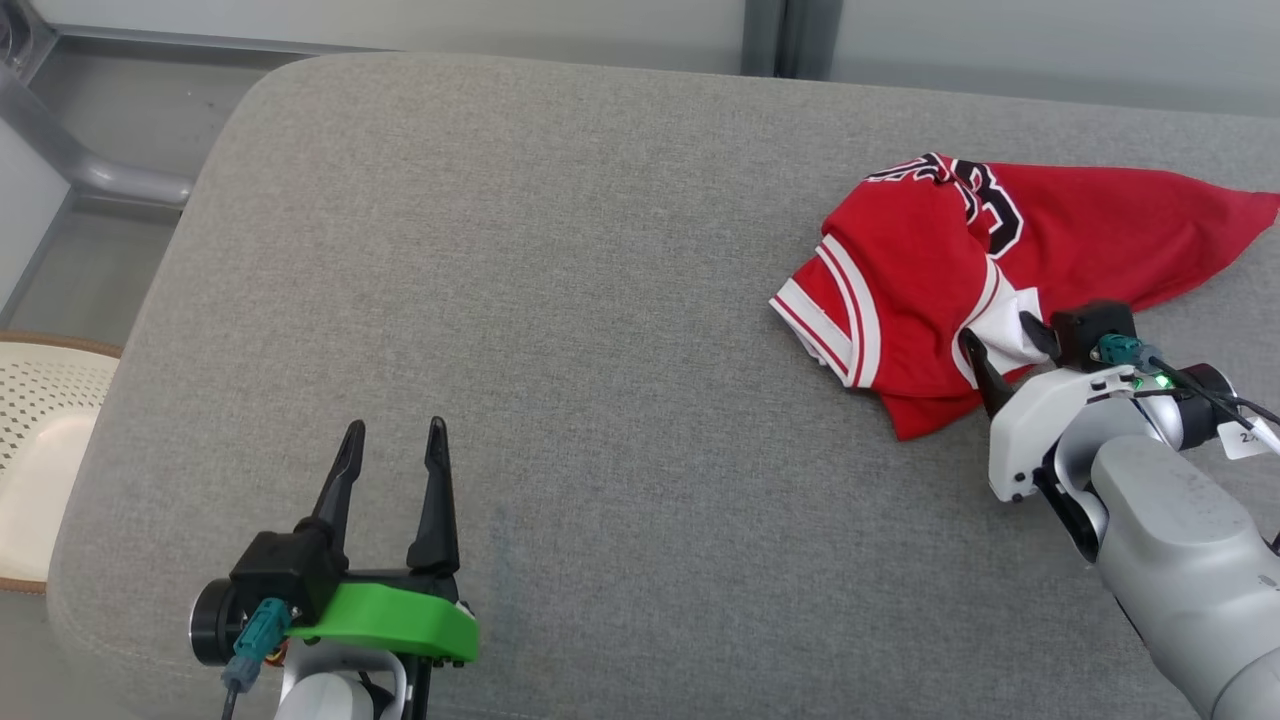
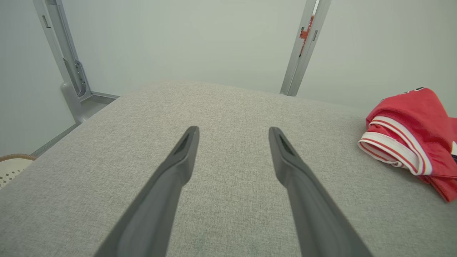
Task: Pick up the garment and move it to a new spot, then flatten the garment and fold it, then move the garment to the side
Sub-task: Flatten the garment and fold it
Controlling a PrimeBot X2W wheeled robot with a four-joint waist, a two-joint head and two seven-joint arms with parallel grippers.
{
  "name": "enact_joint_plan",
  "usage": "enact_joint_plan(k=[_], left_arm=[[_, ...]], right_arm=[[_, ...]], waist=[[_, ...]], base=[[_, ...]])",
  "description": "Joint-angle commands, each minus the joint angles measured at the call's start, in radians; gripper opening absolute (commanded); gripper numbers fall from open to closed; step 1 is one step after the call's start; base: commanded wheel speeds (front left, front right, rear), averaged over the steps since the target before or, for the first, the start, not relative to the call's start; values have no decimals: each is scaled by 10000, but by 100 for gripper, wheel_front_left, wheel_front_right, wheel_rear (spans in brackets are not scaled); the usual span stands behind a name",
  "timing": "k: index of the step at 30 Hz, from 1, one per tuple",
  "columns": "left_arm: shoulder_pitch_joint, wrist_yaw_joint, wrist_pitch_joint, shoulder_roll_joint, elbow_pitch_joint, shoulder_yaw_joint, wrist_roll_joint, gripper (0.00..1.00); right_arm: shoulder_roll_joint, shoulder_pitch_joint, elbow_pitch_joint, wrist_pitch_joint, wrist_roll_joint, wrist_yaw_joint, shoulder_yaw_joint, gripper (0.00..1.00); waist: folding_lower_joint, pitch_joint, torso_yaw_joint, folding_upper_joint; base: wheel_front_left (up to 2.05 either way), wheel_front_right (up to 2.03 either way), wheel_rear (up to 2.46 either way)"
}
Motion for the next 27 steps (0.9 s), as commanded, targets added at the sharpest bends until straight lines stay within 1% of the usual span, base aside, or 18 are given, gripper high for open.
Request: enact_joint_plan(k=[1,6,10,14,17,21,24,27], left_arm=[[-111,7,-3,20,-5,43,104,100],[-14,60,-3,18,23,112,53,100],[66,65,-3,16,2,155,-8,100],[133,87,-3,15,-24,208,-27,100],[147,88,-3,16,-25,221,-75,100],[109,96,-3,16,-3,203,-144,100],[118,104,-3,14,8,171,-212,100],[102,123,-3,16,11,112,-251,100]], right_arm=[[-2,-63,-82,-54,142,-14,226,0],[-128,-160,-756,-84,463,-14,812,0],[-175,-22,-1992,-87,616,-14,1033,0],[1,165,-3281,-88,719,-14,1441,0],[317,160,-4071,-89,786,-14,1834,0],[960,117,-4630,-87,1147,-14,2337,0],[1433,-100,-4518,-87,1391,-14,2776,0],[1884,-305,-4121,-86,1678,-13,3110,0]], waist=[[0,53,90,0],[0,-99,-8,0],[0,-240,-162,0],[0,-361,-309,0],[0,-431,-349,0],[0,-532,-270,0],[0,-606,-112,0],[0,-646,88,0]], base=[[0,0,0],[0,0,0],[0,0,0],[0,0,0],[0,0,0],[0,0,0],[0,0,0],[0,0,0]])
